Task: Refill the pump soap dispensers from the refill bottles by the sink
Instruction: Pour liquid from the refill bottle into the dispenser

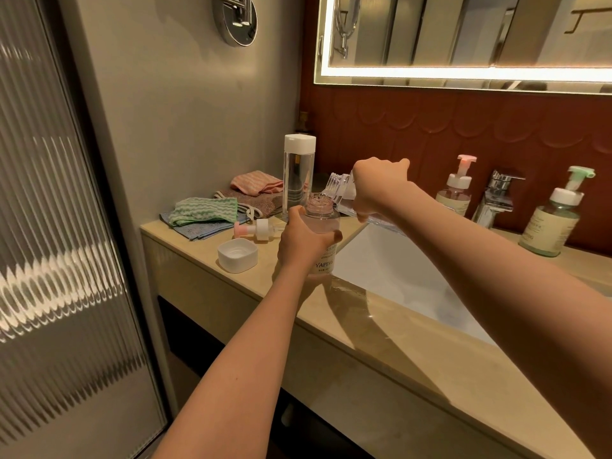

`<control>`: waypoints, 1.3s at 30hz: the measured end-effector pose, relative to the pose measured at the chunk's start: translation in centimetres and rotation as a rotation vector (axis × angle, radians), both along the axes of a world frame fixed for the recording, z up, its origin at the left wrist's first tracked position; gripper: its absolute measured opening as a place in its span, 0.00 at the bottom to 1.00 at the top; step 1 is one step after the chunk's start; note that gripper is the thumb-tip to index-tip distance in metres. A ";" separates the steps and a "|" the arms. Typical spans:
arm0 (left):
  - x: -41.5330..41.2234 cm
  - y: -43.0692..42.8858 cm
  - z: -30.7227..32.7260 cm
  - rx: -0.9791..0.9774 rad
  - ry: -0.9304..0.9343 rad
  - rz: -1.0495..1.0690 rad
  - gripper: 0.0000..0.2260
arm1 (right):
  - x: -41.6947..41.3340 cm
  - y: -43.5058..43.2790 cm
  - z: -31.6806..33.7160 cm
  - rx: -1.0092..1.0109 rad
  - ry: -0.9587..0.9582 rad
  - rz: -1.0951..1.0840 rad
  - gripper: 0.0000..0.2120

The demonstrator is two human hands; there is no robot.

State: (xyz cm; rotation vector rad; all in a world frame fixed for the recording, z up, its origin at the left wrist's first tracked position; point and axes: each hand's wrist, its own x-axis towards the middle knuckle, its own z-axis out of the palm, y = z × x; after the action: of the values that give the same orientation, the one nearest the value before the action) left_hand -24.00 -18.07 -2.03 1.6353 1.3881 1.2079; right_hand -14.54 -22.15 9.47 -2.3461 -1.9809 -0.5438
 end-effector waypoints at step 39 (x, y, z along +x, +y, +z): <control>0.0 -0.2 0.1 -0.002 0.008 0.002 0.35 | -0.2 0.0 0.1 -0.018 -0.031 -0.008 0.18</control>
State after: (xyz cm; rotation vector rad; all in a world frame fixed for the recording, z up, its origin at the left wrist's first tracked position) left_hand -24.01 -18.26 -1.92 1.6398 1.3959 1.2013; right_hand -14.72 -22.19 9.59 -2.3707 -1.9987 -0.5684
